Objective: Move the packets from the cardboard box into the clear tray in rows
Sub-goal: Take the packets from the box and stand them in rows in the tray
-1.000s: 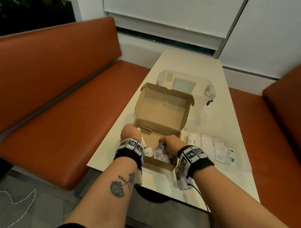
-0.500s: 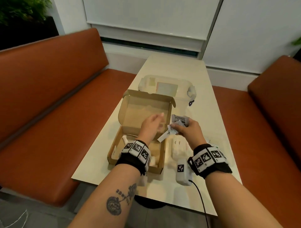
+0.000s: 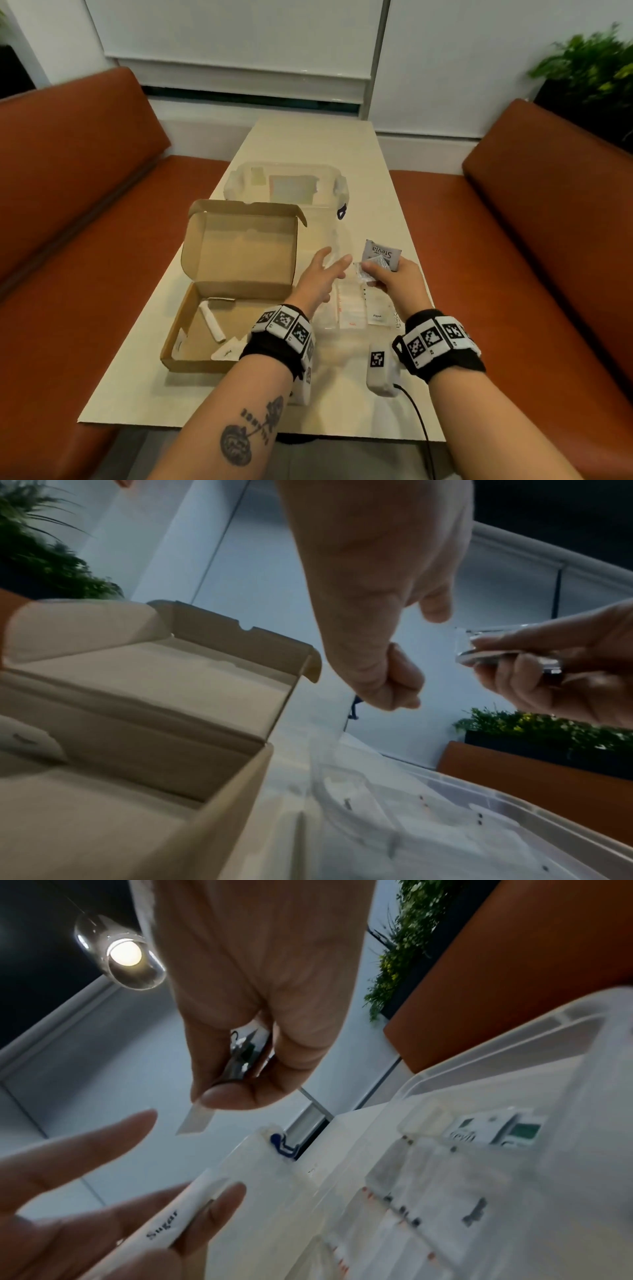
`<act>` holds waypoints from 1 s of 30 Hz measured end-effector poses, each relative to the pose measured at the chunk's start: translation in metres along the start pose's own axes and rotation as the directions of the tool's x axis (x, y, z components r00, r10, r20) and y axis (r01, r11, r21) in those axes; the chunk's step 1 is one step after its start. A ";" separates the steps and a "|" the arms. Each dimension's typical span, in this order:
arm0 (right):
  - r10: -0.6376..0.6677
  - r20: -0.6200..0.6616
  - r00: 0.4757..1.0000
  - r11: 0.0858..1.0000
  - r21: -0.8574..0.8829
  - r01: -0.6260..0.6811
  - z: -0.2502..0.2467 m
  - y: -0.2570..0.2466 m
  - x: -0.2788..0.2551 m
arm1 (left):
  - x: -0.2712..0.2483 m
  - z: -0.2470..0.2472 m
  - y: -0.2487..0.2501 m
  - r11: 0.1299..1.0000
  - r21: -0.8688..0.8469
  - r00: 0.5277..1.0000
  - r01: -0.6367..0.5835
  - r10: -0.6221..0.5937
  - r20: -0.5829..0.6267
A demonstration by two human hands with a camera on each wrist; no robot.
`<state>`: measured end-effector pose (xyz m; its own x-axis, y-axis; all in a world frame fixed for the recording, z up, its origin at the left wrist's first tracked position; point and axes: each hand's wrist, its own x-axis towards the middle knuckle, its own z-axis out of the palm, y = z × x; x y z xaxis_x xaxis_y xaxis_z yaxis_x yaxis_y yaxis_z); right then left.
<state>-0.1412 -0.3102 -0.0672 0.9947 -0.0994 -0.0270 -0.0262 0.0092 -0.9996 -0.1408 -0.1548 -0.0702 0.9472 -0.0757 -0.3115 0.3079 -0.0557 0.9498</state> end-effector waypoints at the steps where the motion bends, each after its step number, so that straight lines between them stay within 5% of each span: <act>1: 0.014 0.008 1.000 1.000 0.000 -0.014 -0.005 0.001 0.000 | 0.001 0.003 -0.003 1.000 0.016 1.000 -0.024 0.024 0.014; 4: 0.031 0.025 0.999 0.999 -0.013 -0.031 -0.015 0.005 0.001 | 0.004 0.019 -0.008 0.989 0.096 0.991 -0.115 0.107 0.085; 8: 0.055 0.088 0.995 0.995 -0.083 -0.048 -0.024 0.010 0.003 | 0.009 0.033 -0.009 0.977 0.039 0.977 -0.212 0.210 0.037; 12: 0.139 0.156 0.978 0.985 0.076 -0.152 -0.031 0.010 0.003 | 0.014 0.037 -0.009 0.976 0.042 0.977 -0.215 0.214 0.023; 21: -0.025 -0.108 0.994 0.955 -0.296 -0.008 -0.061 0.006 0.023 | 0.020 0.043 -0.018 0.987 0.028 0.983 -0.156 0.158 -0.097; 23: -0.014 -0.063 0.998 0.871 -0.491 -0.019 -0.068 0.007 0.030 | 0.022 0.041 -0.021 0.987 0.022 0.977 -0.159 0.161 -0.143; 26: 0.077 0.081 0.994 0.561 -0.827 0.024 -0.072 0.010 0.037 | 0.025 0.038 -0.026 0.985 0.021 0.965 -0.169 0.169 -0.201; 30: 0.229 0.178 0.957 0.237 -0.964 0.122 -0.069 0.014 0.039 | 0.030 0.032 -0.030 0.984 0.028 0.948 -0.178 0.179 -0.262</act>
<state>-0.1093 -0.3829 -0.0828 0.9638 0.0838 -0.2532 0.0196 -0.9690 -0.2462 -0.1249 -0.1874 -0.1093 0.9767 0.1792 -0.1179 0.1320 -0.0690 0.9888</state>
